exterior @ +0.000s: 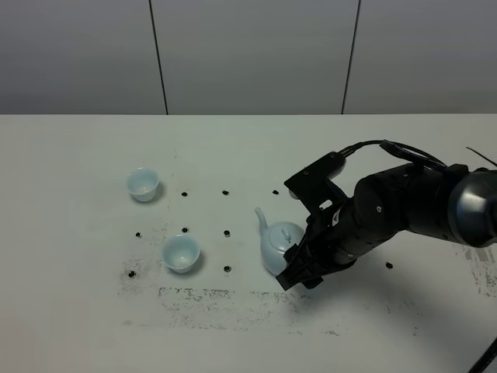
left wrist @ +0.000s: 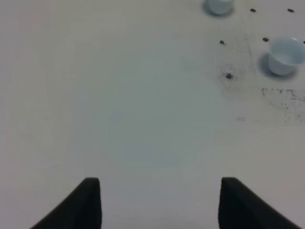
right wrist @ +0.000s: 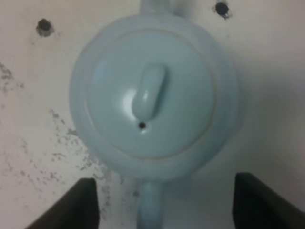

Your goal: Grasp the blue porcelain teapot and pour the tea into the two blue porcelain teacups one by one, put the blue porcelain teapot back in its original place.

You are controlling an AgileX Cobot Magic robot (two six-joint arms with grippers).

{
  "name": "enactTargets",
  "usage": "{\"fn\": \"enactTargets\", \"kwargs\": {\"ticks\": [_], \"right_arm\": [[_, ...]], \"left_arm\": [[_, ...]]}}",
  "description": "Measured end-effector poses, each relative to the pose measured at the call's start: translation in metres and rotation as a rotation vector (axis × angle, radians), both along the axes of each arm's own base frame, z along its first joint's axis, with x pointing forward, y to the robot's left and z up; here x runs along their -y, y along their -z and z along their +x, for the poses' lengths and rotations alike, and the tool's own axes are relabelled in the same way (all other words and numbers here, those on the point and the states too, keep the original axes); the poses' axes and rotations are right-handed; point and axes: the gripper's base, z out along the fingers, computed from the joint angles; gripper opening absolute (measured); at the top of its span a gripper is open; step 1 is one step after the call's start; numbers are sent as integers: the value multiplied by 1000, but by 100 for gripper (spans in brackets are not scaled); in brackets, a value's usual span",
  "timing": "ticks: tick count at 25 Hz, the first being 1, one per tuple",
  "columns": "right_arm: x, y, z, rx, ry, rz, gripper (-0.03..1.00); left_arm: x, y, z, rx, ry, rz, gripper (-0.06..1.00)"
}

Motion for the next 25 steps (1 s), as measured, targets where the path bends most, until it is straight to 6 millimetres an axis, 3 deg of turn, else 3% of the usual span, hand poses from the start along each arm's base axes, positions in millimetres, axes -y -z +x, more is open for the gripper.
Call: {"fn": "enactTargets", "kwargs": {"ticks": [10, 25], "right_arm": [[-2, 8, 2, -17, -3, -5, 46], [-2, 18, 4, -28, -2, -15, 39]], "left_arm": [[0, 0, 0, 0, 0, 0, 51], [0, 0, 0, 0, 0, 0, 51]]}}
